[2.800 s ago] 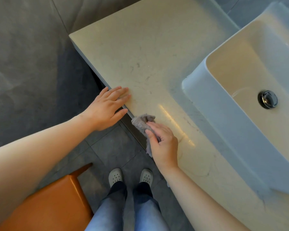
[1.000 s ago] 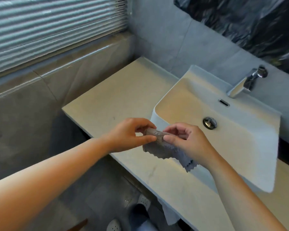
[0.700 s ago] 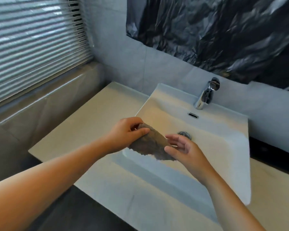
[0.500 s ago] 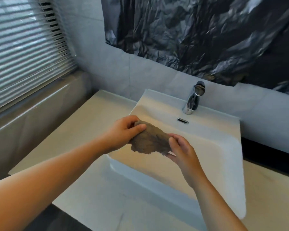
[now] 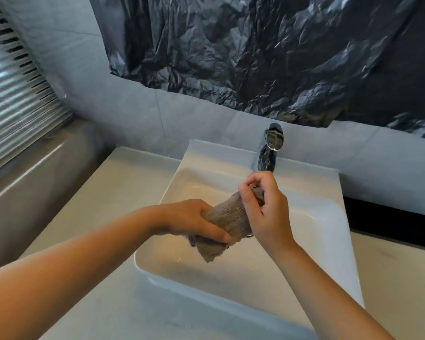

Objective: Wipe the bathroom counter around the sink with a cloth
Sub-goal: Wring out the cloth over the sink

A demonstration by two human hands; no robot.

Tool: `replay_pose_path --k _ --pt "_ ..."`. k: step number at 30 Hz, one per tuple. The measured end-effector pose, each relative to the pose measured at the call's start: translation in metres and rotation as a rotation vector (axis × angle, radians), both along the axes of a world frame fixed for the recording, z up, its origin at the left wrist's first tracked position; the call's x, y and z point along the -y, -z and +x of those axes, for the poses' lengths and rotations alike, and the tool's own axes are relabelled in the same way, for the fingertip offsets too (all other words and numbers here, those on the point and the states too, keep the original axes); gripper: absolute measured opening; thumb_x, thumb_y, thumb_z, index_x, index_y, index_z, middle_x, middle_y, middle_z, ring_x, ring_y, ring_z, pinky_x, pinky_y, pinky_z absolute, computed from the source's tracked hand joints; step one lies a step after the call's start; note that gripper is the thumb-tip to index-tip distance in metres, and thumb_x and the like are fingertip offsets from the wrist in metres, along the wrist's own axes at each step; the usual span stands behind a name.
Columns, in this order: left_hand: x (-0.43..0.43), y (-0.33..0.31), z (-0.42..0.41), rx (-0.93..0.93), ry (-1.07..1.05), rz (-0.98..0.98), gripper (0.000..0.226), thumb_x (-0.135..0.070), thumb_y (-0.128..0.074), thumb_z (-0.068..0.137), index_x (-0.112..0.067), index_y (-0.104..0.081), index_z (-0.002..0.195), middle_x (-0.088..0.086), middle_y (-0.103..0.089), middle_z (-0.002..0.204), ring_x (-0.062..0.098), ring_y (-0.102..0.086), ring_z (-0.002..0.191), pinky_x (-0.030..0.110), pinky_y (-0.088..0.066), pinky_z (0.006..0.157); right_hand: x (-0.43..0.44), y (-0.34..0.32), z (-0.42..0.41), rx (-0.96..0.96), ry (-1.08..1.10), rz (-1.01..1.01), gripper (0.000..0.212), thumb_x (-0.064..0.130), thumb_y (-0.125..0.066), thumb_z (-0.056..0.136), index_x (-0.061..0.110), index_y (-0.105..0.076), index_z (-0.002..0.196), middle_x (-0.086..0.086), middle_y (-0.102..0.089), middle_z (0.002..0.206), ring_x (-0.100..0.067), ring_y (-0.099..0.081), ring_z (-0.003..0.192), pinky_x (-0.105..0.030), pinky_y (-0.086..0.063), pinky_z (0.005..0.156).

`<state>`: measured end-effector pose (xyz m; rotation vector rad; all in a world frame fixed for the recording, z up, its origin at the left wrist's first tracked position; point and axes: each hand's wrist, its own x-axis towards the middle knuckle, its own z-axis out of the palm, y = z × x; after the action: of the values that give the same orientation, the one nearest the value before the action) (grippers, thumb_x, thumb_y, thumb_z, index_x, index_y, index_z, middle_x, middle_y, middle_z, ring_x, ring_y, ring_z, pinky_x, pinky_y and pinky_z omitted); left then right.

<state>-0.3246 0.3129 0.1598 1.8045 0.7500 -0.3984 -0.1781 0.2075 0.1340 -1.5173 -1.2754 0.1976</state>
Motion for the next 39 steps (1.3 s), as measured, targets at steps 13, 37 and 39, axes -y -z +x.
replay_pose_path --k 13,37,39 --pt "-0.018 0.006 0.018 0.04 0.108 0.285 0.043 -0.045 -0.077 0.072 -0.023 -0.061 0.105 -0.003 -0.07 0.091 0.014 -0.068 0.079 0.014 -0.053 0.062 -0.022 0.023 0.019 0.142 0.11 -0.336 0.031 0.04 -0.039 0.097 0.023 -0.058 0.08 0.013 -0.054 0.066 -0.004 -0.054 0.065 -0.009 -0.039 0.056" --pt "-0.014 -0.002 0.039 -0.032 0.238 0.142 0.039 -0.037 -0.08 0.071 -0.017 -0.062 0.099 0.006 -0.069 0.085 0.011 -0.065 0.061 0.026 -0.058 0.064 -0.001 0.041 0.003 -0.065 0.137 -0.094 0.042 0.038 -0.035 0.089 0.013 -0.066 0.076 0.01 -0.058 0.063 -0.01 -0.057 0.062 -0.022 -0.044 0.05" --pt "-0.011 0.005 0.042 0.004 0.206 0.335 0.03 -0.032 -0.077 0.073 -0.016 -0.063 0.095 0.004 -0.069 0.08 0.01 -0.066 0.06 0.03 -0.06 0.067 -0.006 0.044 0.005 -0.126 0.152 -0.298 0.045 0.038 -0.035 0.091 0.014 -0.062 0.063 -0.003 -0.056 0.057 -0.017 -0.054 0.059 -0.032 -0.045 0.052"
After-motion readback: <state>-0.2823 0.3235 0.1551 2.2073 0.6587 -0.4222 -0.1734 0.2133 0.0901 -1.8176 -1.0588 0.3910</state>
